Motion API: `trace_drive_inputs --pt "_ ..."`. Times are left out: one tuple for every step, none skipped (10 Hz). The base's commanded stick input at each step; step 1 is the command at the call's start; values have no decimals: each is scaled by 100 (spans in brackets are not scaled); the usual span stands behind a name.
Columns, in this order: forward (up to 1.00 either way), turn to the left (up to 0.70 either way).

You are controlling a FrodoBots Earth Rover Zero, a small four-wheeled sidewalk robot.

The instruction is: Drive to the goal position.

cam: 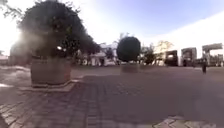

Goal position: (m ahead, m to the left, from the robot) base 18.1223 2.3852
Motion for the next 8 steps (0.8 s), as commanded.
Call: trace_drive_inputs --pt "85 0" --pt "85 0" --pt "85 0" --pt "85 0" --pt "85 0" --pt "85 0" --pt "85 0" --pt "85 0"
